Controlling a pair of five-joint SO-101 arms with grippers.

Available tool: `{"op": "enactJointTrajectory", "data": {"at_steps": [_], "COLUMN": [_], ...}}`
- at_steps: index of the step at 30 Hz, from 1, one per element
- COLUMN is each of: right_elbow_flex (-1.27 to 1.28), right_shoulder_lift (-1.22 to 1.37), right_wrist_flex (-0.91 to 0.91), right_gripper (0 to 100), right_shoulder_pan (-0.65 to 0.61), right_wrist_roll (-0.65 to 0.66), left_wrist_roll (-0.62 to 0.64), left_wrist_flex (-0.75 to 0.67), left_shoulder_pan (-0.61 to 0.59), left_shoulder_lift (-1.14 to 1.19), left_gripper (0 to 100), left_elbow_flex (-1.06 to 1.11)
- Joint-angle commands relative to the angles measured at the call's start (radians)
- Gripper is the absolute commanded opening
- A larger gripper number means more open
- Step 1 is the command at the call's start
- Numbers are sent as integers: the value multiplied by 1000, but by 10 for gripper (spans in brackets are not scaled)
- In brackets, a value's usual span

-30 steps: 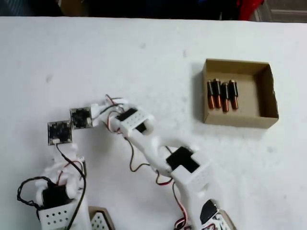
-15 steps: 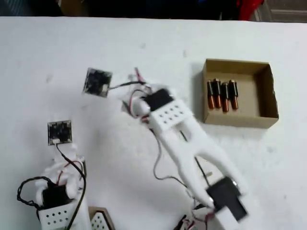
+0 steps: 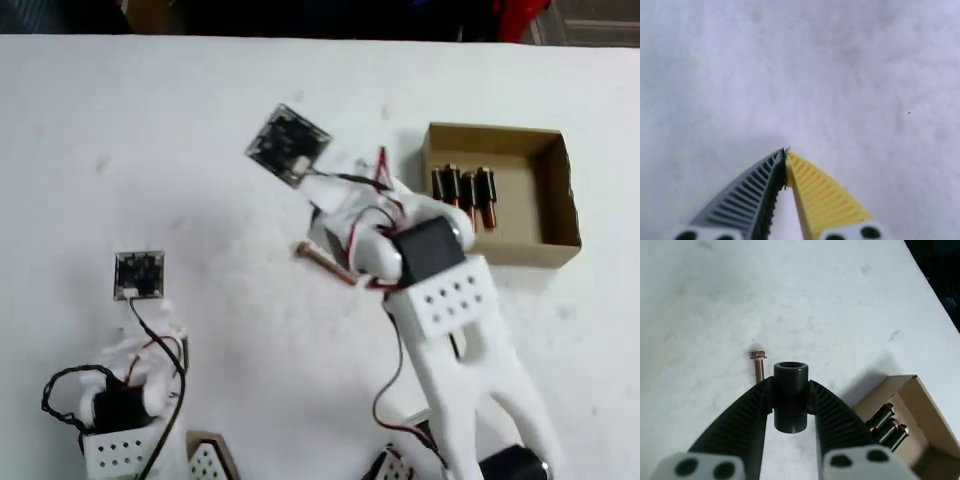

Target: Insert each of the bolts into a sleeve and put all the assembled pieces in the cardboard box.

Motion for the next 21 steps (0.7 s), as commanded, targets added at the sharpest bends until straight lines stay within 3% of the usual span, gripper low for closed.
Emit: {"op": "enactJointTrajectory", "data": {"at_steps": [1,6,16,21], "right_elbow_flex": [-9,60,468,615], "right_shoulder_lift": [-110,-272,-750,-802], "right_wrist_flex": [76,159,153,142], "right_gripper": [16,16,16,16], "right_shoulder_pan": [28,45,58,76], "right_wrist_roll": [-26,-26,-25,-23], "left_wrist_roll": [-9,-9,-9,-9], "left_wrist_flex": [5,5,5,5], "left_shoulder_pan": [13,12,12,10], "left_shoulder_lift": [-8,-8,-8,-8], "left_gripper": [23,23,23,23], "left_elbow_flex": [-2,-2,-2,-2]}}
